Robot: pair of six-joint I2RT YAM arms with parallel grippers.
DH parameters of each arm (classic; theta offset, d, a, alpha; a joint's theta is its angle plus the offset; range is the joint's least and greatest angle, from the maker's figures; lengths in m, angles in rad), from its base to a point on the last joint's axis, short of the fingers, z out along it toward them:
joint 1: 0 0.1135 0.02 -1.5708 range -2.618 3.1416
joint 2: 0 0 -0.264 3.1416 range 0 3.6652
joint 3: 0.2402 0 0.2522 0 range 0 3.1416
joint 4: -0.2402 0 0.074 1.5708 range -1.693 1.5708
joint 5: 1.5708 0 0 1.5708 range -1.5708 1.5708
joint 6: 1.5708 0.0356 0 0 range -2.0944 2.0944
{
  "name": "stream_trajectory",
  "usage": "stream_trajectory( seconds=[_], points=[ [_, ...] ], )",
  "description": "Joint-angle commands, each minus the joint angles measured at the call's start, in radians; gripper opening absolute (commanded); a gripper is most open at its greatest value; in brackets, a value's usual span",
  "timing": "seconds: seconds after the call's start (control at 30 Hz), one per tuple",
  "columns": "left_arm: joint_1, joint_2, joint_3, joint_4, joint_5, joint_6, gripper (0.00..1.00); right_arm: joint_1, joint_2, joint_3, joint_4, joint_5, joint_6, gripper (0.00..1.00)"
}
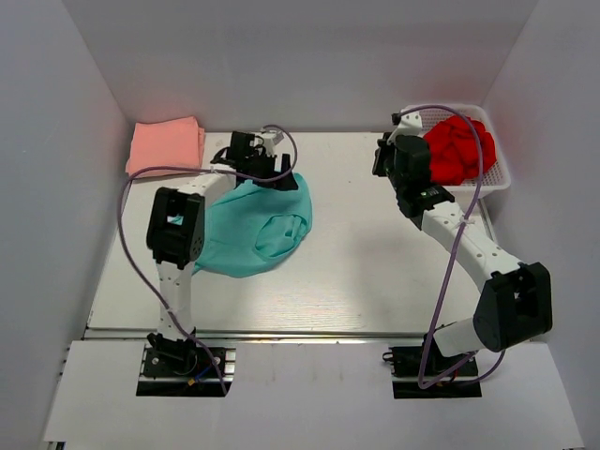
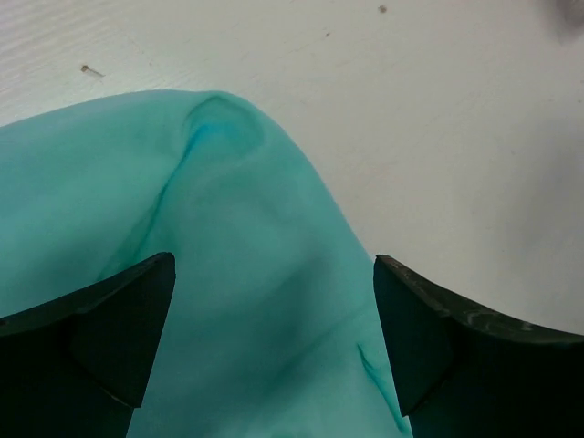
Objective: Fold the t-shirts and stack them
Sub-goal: Flatten out the tshirt
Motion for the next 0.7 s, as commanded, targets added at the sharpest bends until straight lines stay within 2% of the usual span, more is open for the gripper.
stream_trajectory(
  seconds=[0.0,0.07,0.1,0.13,0.17,0.2,0.23,0.37,0.47,0.53,0.67],
  points=[
    [-0.005,-0.29,-0.084,0.044,-0.091,-0.002,1.0,-0.004,-0.017,0.031,0.025,-0.048,0.024,0.02],
    [-0.005,-0.357,-0.151,0.035,-0.149,-0.013,1.0,-0.002,-0.017,0.025,0.008,-0.105,0.025,0.15],
    [-0.005,-0.431,-0.229,0.025,-0.206,-0.042,1.0,-0.001,-0.018,0.019,0.003,-0.146,0.027,0.33],
    [-0.005,-0.469,-0.272,0.025,-0.232,-0.059,1.0,-0.001,-0.014,0.017,-0.006,-0.186,0.027,0.43],
    [-0.005,-0.511,-0.317,0.025,-0.263,-0.079,1.0,0.001,-0.009,0.016,-0.014,-0.247,0.021,0.58],
    [-0.005,-0.552,-0.404,0.009,-0.344,-0.121,1.0,0.005,-0.003,0.017,-0.021,-0.272,0.015,0.68],
    [-0.005,-0.641,-0.449,-0.001,-0.396,-0.145,1.0,0.007,0.002,0.025,-0.032,-0.371,-0.007,0.9],
    [0.017,-0.836,-0.621,-0.105,-0.701,-0.315,1.0,0.036,0.067,0.053,-0.083,-0.594,-0.019,0.9],
    [0.038,-0.888,-0.694,-0.235,-0.917,-0.407,1.0,0.093,0.171,0.072,-0.099,-0.613,-0.007,0.9],
    [0.055,-0.889,-0.728,-0.301,-0.935,-0.47,1.0,0.14,0.236,0.123,-0.157,-0.572,-0.01,0.9],
    [0.087,-0.863,-0.843,-0.262,-0.843,-0.492,1.0,0.186,0.347,0.192,-0.227,-0.374,0.002,0.9]
  ],
)
